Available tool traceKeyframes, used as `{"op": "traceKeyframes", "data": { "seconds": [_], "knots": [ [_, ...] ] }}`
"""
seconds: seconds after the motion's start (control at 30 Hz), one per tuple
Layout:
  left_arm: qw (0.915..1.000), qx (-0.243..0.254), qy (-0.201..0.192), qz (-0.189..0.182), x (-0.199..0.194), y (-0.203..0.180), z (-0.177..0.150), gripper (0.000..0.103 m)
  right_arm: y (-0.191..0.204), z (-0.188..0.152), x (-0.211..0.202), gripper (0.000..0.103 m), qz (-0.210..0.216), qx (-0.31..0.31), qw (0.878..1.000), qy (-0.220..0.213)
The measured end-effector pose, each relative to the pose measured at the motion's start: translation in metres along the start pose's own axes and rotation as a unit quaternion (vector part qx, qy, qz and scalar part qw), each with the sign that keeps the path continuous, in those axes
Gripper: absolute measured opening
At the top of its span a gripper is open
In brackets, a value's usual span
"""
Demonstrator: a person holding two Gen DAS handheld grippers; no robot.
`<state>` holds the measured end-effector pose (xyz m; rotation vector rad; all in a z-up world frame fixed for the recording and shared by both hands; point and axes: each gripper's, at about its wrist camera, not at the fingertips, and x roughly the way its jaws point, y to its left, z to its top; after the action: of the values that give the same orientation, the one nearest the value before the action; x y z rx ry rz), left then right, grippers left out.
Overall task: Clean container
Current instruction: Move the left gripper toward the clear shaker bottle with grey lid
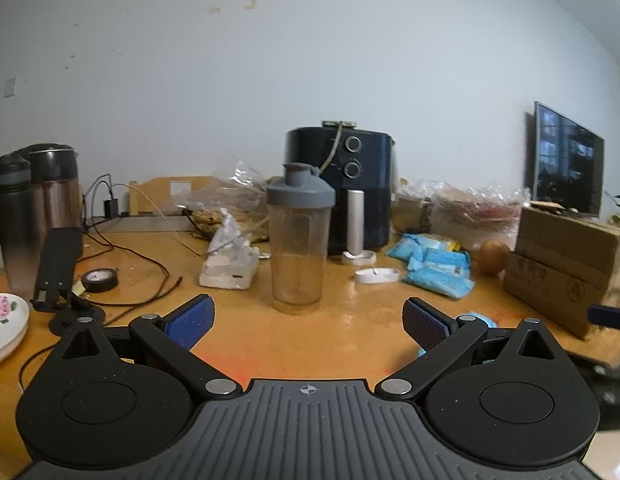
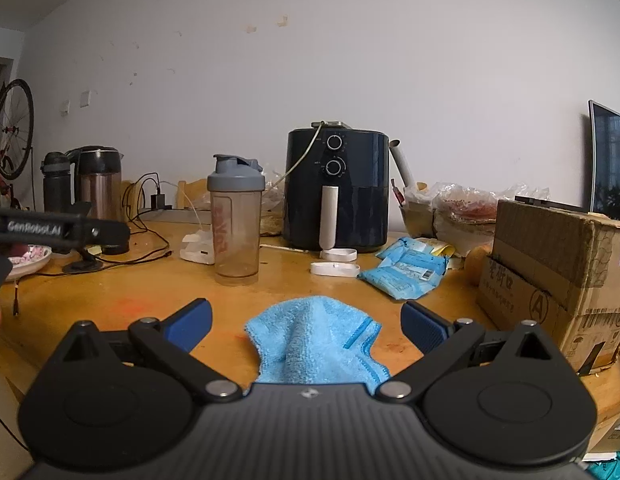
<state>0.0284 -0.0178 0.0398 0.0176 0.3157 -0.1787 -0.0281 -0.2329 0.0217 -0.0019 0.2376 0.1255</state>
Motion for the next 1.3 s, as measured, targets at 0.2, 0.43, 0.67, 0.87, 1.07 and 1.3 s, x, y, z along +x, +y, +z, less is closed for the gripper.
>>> {"op": "traceKeyframes", "data": {
  "seconds": [0.2,0.43,0.67,0.87,1.07,1.3],
  "knots": [
    [0.9991,-0.025,0.032,-0.012,0.009,0.013,0.007,0.103,-0.007,0.001,0.0,0.103,-0.001,0.013,1.0,0.003],
    [1.0,0.009,0.0,0.004,0.013,0.008,0.012,0.103,-0.001,0.0,0.0,0.103,0.009,0.008,1.0,0.006],
    [0.9993,0.02,-0.005,0.032,0.02,0.005,0.023,0.103,0.003,0.0,0.001,0.103,0.01,0.001,1.0,0.01],
    [0.999,0.019,-0.015,0.037,0.024,0.003,0.032,0.103,0.001,-0.001,0.001,0.103,0.012,0.009,1.0,0.013],
    [0.9986,0.01,-0.036,0.037,0.027,0.004,0.038,0.103,0.001,-0.002,0.003,0.103,0.013,0.012,1.0,0.013],
    [0.9963,-0.002,-0.069,0.051,0.03,0.009,0.045,0.103,0.0,-0.003,0.002,0.103,0.011,0.012,1.0,0.012]
  ]
}}
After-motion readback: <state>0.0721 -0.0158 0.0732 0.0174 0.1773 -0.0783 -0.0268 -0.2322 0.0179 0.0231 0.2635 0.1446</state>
